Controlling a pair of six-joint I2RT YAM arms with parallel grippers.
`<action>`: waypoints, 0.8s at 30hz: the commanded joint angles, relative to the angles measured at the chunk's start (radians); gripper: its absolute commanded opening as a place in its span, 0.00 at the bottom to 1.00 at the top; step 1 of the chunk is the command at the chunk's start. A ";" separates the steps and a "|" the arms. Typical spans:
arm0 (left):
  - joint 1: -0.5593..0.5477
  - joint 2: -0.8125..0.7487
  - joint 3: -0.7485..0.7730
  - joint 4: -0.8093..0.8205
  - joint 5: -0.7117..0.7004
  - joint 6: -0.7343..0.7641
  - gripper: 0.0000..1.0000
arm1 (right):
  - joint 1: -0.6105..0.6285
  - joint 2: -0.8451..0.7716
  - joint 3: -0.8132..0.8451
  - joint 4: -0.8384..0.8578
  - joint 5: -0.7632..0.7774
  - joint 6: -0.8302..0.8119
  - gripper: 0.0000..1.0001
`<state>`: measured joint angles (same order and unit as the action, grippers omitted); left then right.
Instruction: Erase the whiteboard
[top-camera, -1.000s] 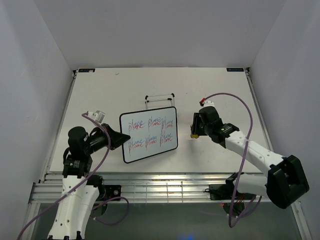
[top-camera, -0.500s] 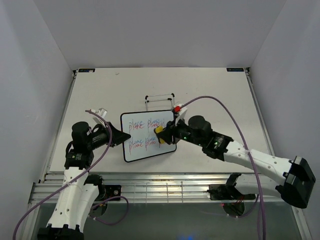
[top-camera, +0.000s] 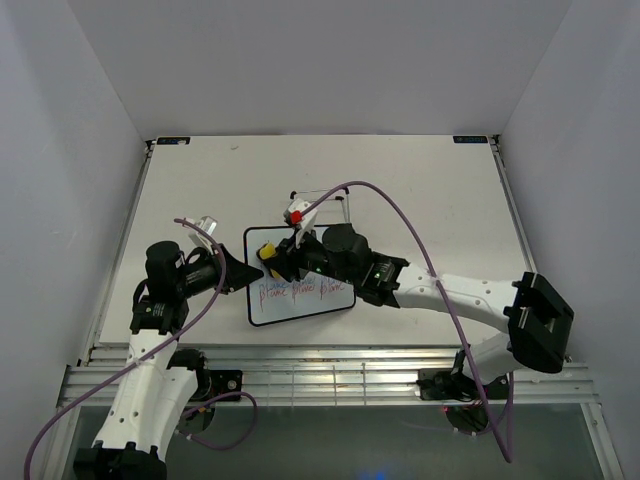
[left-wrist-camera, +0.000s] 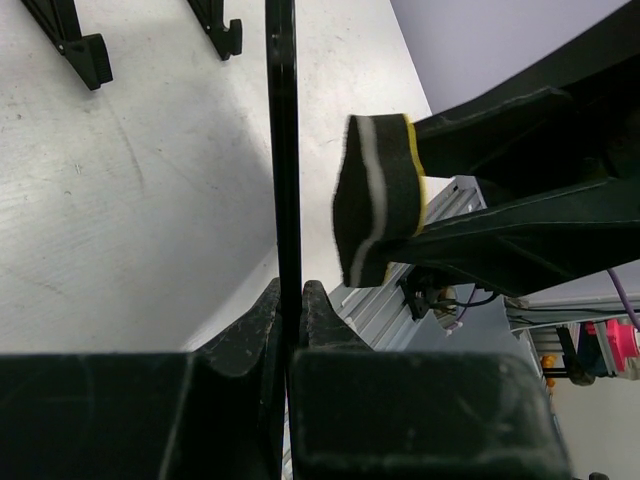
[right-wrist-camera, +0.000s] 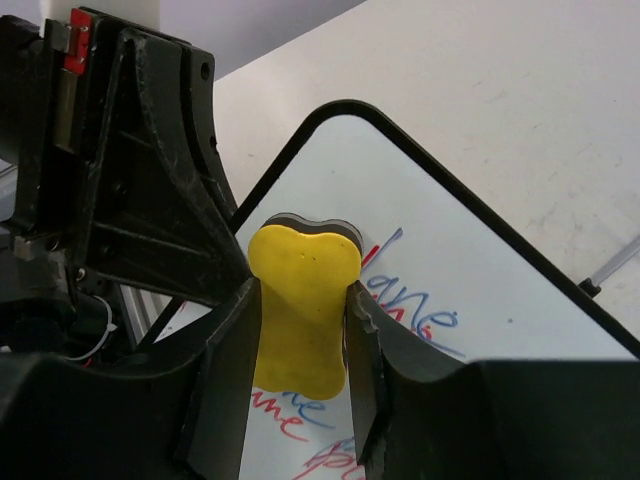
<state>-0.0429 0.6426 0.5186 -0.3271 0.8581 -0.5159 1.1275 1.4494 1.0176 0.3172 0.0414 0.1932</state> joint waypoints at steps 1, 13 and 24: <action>-0.005 -0.012 0.023 0.089 0.070 -0.012 0.00 | 0.006 0.048 0.079 0.062 -0.005 -0.063 0.31; -0.009 -0.038 0.009 0.125 0.134 -0.015 0.00 | -0.001 0.108 0.088 0.051 0.006 -0.118 0.31; -0.023 -0.054 0.001 0.158 0.177 -0.026 0.00 | -0.123 0.054 -0.037 0.053 0.028 -0.087 0.31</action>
<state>-0.0463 0.6292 0.4961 -0.2890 0.8707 -0.5213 1.0576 1.5177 1.0168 0.3721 0.0051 0.1051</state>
